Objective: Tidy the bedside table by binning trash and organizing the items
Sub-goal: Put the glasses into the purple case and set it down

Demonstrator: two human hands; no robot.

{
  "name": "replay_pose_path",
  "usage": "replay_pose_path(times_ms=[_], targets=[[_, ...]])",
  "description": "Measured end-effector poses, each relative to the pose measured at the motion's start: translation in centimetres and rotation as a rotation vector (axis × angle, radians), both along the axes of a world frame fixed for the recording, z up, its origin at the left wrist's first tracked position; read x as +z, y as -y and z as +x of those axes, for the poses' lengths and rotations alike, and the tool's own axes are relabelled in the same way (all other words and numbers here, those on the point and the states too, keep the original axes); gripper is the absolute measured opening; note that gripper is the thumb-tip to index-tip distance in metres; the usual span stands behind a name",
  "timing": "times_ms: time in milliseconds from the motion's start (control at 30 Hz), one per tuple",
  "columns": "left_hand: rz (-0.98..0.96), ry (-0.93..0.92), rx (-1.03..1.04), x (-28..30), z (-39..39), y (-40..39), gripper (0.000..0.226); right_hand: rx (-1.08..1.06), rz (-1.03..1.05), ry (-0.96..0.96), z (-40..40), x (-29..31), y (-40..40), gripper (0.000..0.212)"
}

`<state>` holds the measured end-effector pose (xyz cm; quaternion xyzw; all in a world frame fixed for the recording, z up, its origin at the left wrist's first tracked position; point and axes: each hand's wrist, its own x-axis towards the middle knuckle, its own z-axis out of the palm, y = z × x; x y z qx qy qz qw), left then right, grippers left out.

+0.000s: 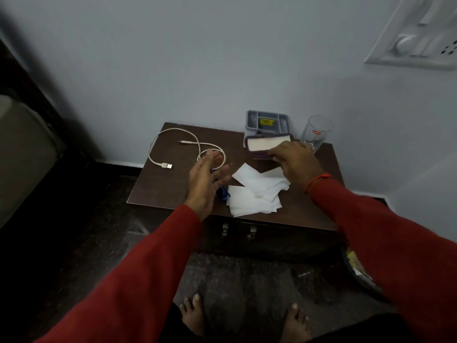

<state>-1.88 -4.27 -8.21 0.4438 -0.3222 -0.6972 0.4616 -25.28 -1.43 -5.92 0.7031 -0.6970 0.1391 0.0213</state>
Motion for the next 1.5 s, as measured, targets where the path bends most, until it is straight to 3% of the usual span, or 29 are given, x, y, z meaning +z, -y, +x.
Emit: replay_pose_path(times_ms=[67,167,333,400,567,633,733,800,867,933,1067,1233,1400,1500], targets=[[-0.024,0.006,-0.026,0.5,0.3,0.0,0.034,0.055,-0.070,0.185,1.4,2.0,-0.2,0.024],[-0.142,0.030,-0.107,0.9,0.2,-0.4,0.050,0.068,-0.100,0.426,5.0,4.9,0.0,0.027],[-0.118,-0.317,-0.109,1.5,-0.5,-1.0,0.078,0.091,0.103,0.742,12.2,6.5,1.3,0.020],[-0.057,-0.398,-0.035,1.1,-0.2,-0.6,0.093,0.123,0.122,0.691,14.3,5.8,1.7,0.020],[0.073,-0.403,0.061,0.1,1.8,1.2,0.084,0.122,0.179,0.782,16.7,5.3,2.4,0.028],[0.078,-0.391,0.073,-0.4,2.7,1.9,0.073,0.100,0.025,0.832,16.4,5.3,2.1,0.027],[0.068,-0.361,0.135,-1.0,3.9,2.9,0.082,-0.028,-0.219,0.772,14.6,3.8,1.8,0.021],[0.036,-0.336,0.184,-1.4,4.5,3.4,0.084,-0.134,-0.100,0.632,13.4,1.6,1.9,0.016],[0.024,-0.303,0.197,-1.7,5.0,3.8,0.082,-0.183,0.153,0.484,12.9,-1.0,1.5,0.014],[0.027,-0.292,0.189,-2.0,5.2,4.1,0.082,-0.172,0.306,0.378,13.1,-3.3,0.9,0.025],[0.054,-0.293,0.184,-1.9,5.4,4.1,0.084,-0.168,0.354,0.289,13.9,-5.3,0.2,0.030],[0.041,-0.295,0.166,-2.2,5.2,3.9,0.073,-0.240,0.258,0.414,13.3,-5.2,0.7,0.020],[0.016,-0.311,0.201,-2.5,4.9,4.3,0.082,-0.423,-0.084,0.707,11.4,-1.9,0.2,0.015],[0.022,-0.315,0.189,-2.4,4.3,4.2,0.080,-0.418,-0.219,0.849,10.6,0.1,0.1,0.013]])
